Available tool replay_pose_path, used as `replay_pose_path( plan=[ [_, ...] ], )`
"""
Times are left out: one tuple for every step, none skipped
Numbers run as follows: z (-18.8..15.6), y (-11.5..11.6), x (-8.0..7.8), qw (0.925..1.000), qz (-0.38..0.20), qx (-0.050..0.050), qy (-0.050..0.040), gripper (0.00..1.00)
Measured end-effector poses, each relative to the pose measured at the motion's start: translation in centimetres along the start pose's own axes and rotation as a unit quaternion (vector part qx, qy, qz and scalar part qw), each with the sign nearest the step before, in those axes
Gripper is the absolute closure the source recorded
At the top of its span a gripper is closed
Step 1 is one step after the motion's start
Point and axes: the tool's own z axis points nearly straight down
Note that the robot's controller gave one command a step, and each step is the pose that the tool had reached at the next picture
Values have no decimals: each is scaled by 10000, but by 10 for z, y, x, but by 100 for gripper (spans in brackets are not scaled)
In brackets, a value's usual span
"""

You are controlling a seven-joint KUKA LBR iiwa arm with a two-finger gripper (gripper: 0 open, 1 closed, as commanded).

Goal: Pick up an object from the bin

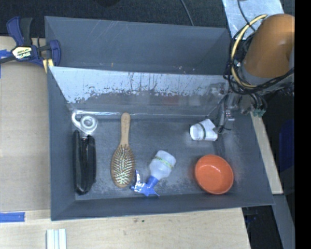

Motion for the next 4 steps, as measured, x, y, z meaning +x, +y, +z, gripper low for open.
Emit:
replay_pose_path(
  plan=[
    [0, 0, 0, 10000, 0, 0, 0, 0],
    [68, 2, 21, 9972, 745, 2, -21, 0],
    [72, -8, 0, 9996, 276, 9, -54, 0],
    [84, -1, 18, 9976, 689, -4, -9, 0]
  ],
)
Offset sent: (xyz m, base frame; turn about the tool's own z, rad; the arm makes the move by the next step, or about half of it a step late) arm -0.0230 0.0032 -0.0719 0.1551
